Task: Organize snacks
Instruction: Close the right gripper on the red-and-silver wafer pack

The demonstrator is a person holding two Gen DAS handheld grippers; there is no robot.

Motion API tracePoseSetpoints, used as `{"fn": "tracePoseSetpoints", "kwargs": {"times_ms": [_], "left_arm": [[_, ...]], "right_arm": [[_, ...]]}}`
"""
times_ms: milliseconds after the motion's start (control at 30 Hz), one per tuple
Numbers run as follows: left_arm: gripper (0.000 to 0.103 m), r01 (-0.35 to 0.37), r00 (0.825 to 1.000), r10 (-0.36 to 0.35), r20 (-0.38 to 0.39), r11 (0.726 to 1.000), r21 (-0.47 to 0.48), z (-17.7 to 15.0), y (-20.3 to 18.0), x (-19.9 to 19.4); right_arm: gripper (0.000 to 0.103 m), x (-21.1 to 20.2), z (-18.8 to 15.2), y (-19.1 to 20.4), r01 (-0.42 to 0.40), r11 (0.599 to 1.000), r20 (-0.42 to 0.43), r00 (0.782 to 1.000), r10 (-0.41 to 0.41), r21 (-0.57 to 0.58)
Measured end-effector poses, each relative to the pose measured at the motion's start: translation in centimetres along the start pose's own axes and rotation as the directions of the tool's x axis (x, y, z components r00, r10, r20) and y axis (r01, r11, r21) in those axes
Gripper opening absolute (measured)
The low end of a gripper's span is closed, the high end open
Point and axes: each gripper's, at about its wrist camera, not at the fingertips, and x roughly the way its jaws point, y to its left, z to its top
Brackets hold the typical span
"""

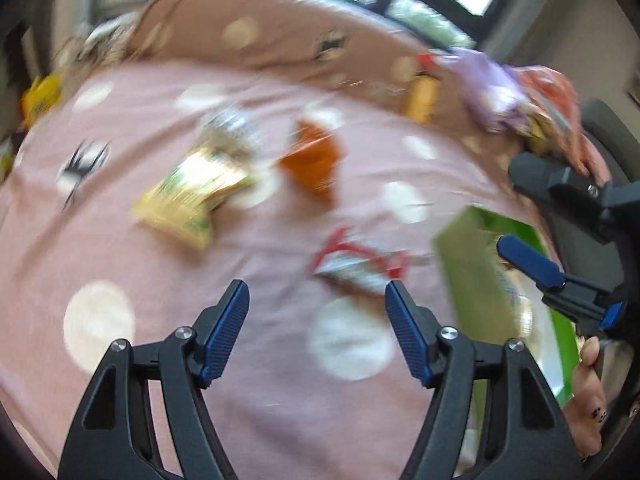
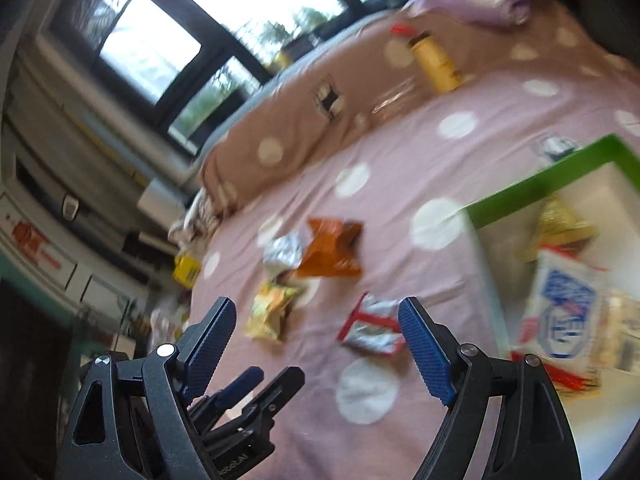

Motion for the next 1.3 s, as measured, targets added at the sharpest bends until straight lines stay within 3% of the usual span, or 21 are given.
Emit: {"fn": "tracePoseSetpoints", "kwargs": {"times_ms": [67,167,267,433,600,733,1133,1233,1300], "left_arm": [[0.06,0.004,0.999,-0.007,-0.05,0.999,-0.053,0.2,1.5,1.0],[0.054,0.052,0.995,-0.061,-0.081,0.992,-0.115,0.1,2.6,1.8],[0.049,0.072,0.991,-0.085,-0.104,0.99,-0.122,-0.1,2.4,2.3],[0.04,0.131,0.981,-0.146,-0.128,0.984,-0.122,-0.4,1.7,2.6],[0.039,0.122,0.982,-0.139,-0.129,0.984,-0.132,-0.3,2.1,2.8],[0.039,0.135,0.977,-0.155,-0.143,0.981,-0.143,-0.1,2.6,3.0],[0.038,0.22,0.951,-0.249,-0.181,0.961,-0.169,0.4,3.0,4.8],[0.035,0.238,0.945,-0.268,-0.187,0.957,-0.166,0.5,2.8,5.2],[0.024,0.239,0.945,-0.269,-0.186,0.957,-0.167,0.5,2.8,5.5]], "right_arm": [[0.084,3.1,0.4,0.6,0.052,0.997,-0.056,0.997,-0.055,-0.055],[0.084,6.4,1.4,0.3,0.108,0.988,-0.065,0.991,-0.115,-0.114],[0.084,8.8,1.4,-1.0,0.119,0.986,-0.102,0.986,-0.131,-0.12],[0.072,10.8,0.3,-2.4,0.175,0.978,-0.187,0.963,-0.194,-0.117],[0.071,10.2,-1.2,-1.6,0.112,0.985,-0.243,0.96,-0.141,-0.13],[0.062,10.1,-2.8,-1.0,0.057,0.994,-0.309,0.947,-0.082,-0.09],[0.061,11.3,-2.9,-1.1,0.052,0.998,-0.289,0.956,-0.056,-0.023],[0.054,11.2,-2.9,-1.7,0.049,0.999,-0.284,0.958,-0.047,-0.001],[0.047,10.9,-3.0,-2.0,0.051,0.999,-0.281,0.959,-0.046,0.01]]}}
